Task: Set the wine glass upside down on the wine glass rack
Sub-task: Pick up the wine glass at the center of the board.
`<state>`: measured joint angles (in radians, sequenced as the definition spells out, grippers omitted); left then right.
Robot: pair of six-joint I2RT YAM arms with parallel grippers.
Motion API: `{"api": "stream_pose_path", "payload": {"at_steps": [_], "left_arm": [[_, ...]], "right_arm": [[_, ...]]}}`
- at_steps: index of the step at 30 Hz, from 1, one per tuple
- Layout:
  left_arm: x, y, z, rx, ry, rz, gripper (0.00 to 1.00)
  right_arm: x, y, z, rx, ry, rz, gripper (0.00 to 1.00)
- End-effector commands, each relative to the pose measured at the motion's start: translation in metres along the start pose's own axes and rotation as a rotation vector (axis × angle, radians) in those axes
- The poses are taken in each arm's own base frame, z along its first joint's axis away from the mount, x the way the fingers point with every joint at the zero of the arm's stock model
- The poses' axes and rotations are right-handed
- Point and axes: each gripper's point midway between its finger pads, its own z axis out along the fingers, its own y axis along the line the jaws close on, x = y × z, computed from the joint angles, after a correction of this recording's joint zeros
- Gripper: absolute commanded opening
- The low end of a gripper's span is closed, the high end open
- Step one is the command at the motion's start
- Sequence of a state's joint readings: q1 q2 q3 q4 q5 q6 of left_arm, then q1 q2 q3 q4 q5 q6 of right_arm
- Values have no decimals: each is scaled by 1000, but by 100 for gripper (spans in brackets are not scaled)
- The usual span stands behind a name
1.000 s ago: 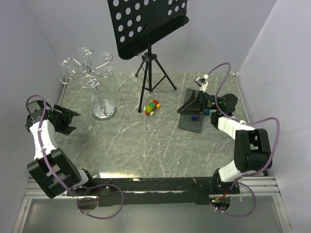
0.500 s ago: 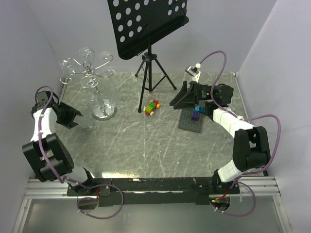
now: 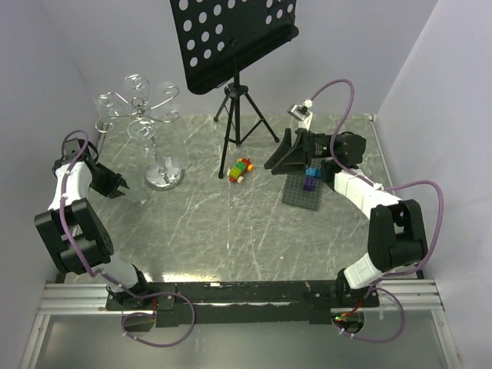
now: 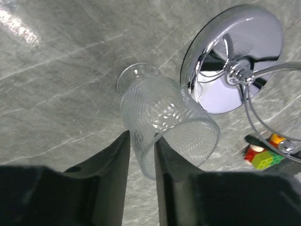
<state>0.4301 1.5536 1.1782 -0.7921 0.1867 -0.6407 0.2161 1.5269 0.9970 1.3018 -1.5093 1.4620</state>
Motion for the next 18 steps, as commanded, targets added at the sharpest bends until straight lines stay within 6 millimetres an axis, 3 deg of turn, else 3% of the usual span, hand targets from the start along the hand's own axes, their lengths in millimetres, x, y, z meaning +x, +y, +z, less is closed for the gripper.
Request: {"api": "stream_pose_path", "payload": {"at_steps": [1, 6, 9, 13, 18], "left_arm": [[-4, -6, -2, 5, 4, 58, 24], [0, -1, -6, -12, 14, 93, 3], [3, -2, -14, 2, 12, 111, 1], [7, -8, -31, 38, 12, 142, 1], [20, -11, -50, 83, 27, 184, 1]], "right_arm": [[35, 16, -13, -10, 272, -403, 84], [39, 29, -5, -43, 289, -453, 85], [37, 41, 2, -65, 303, -473, 86], [10, 65, 11, -76, 241, -498, 88], [-35, 112, 19, -107, 103, -540, 93]]}}
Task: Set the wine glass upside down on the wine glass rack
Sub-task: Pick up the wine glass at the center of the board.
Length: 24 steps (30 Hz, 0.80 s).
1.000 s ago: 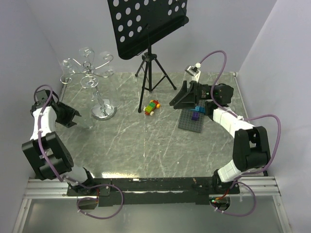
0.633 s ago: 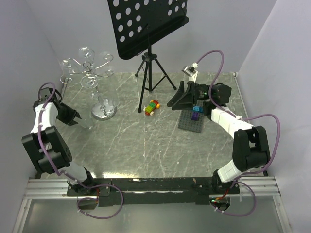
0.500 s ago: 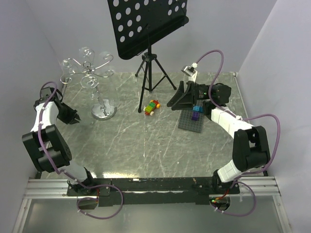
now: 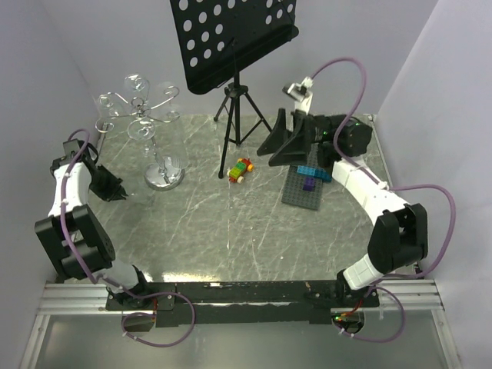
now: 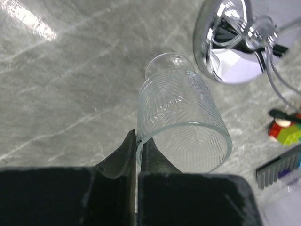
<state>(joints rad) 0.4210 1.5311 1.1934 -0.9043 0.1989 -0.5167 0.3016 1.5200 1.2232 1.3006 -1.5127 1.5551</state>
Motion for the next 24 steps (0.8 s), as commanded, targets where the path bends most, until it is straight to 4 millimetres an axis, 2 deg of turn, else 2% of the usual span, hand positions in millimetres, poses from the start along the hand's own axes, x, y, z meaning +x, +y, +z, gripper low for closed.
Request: {"api": "stream_pose_path", "payload": {"at_steps": [1, 3, 10, 11, 12, 13, 15, 18, 24], "left_arm": [[7, -21, -37, 116, -44, 70, 1], [20, -25, -37, 163, -22, 76, 1], [67, -48, -41, 267, 73, 165, 1], [72, -51, -41, 282, 85, 178, 1], [76, -55, -43, 294, 89, 195, 1], [80, -57, -44, 299, 95, 211, 1], [86, -60, -46, 307, 101, 239, 1], [96, -63, -47, 328, 119, 259, 1], [105, -54, -43, 306, 129, 266, 1]], "right_arm": [[-18, 56, -2, -22, 22, -375, 96], [-36, 62, -1, -30, -56, -347, 96], [-70, 55, 2, 26, -80, -437, 97], [-75, 50, 3, 45, -86, -423, 97], [-82, 37, 1, 111, -111, -363, 100], [-92, 17, -4, 253, -154, -342, 100], [-96, -2, -7, 430, -86, -543, 100], [-86, -6, -16, 448, -83, -551, 100], [-40, -2, -24, 453, -20, -560, 100]]}}
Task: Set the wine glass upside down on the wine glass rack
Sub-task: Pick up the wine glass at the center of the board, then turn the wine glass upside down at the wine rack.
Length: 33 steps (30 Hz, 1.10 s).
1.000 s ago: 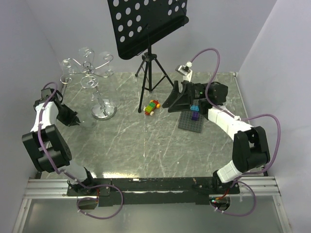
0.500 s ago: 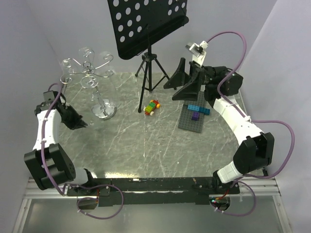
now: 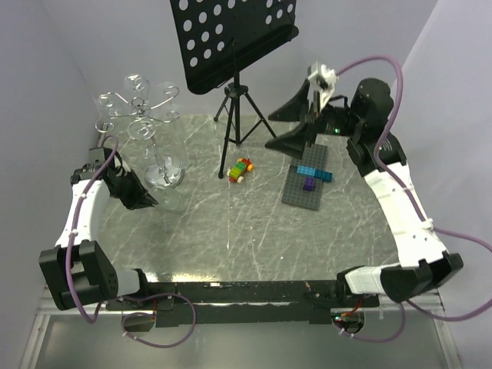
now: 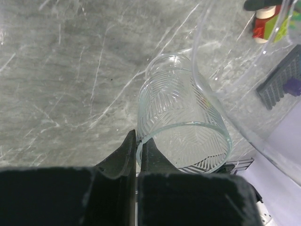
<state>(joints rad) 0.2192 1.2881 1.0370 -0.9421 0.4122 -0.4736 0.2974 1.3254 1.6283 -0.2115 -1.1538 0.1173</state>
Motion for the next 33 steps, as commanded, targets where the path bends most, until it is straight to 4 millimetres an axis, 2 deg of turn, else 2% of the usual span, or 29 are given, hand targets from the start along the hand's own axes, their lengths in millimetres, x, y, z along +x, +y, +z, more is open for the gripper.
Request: {"api": "stream_pose_path", "payload": {"at_steps": [1, 4, 10, 18, 33], "left_arm": [[4, -10, -7, 57, -13, 33, 1], [9, -15, -8, 69, -4, 43, 1], [23, -30, -11, 99, 39, 73, 1], [51, -43, -14, 155, 99, 111, 1], [78, -60, -21, 245, 168, 139, 1]], "right_arm": [[42, 5, -16, 35, 93, -43, 100], [58, 11, -23, 43, 115, -26, 100], [73, 23, -32, 29, 140, -107, 100], [91, 41, -34, -89, 159, -155, 100], [110, 45, -33, -130, 190, -124, 100]]}}
